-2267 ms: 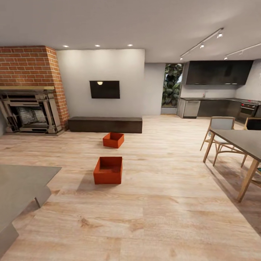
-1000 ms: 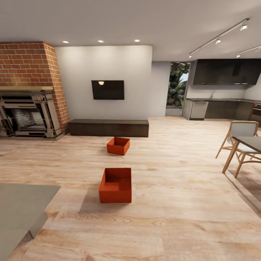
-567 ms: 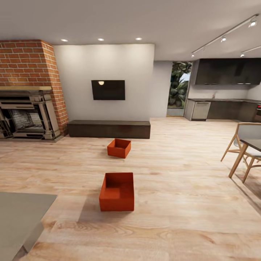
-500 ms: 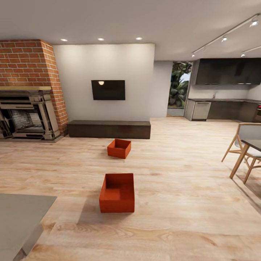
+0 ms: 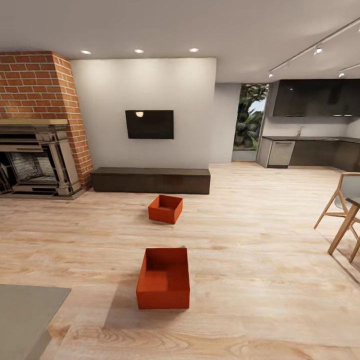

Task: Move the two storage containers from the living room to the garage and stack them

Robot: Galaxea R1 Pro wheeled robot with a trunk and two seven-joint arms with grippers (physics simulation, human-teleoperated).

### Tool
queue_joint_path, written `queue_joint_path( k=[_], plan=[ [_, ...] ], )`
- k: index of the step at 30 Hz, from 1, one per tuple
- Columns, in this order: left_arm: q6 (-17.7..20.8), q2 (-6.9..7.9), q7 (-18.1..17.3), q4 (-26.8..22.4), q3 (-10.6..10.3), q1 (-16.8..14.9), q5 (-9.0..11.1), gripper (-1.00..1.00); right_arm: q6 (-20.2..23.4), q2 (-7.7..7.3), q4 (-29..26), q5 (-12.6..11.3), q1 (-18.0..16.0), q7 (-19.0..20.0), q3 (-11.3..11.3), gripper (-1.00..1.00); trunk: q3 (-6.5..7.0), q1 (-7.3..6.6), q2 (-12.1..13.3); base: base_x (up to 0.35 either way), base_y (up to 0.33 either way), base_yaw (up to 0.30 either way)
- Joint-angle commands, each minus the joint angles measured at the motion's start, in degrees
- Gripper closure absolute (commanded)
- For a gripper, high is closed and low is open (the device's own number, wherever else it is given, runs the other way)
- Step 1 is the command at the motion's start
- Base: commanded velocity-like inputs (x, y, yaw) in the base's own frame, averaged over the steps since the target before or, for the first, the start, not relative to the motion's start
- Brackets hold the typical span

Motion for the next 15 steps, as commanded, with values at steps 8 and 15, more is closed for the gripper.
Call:
queue_joint_path(
  k=[8, 15],
  plan=[
    [-0.02, 0.00, 0.03, -0.04, -0.03, 0.00, 0.23, -1.00, -0.27, 0.07, 0.10, -0.61, -0.05, 0.31, 0.37, -1.00, -0.05, 0.03, -0.02, 0.322, 0.073, 0.000],
    [0.03, 0.00, 0.03, -0.04, -0.03, 0.00, 0.23, -1.00, -0.35, -0.07, 0.10, -0.62, -0.05, 0.30, 0.37, -1.00, -0.05, 0.03, -0.02, 0.322, 0.027, 0.000]
  ],
)
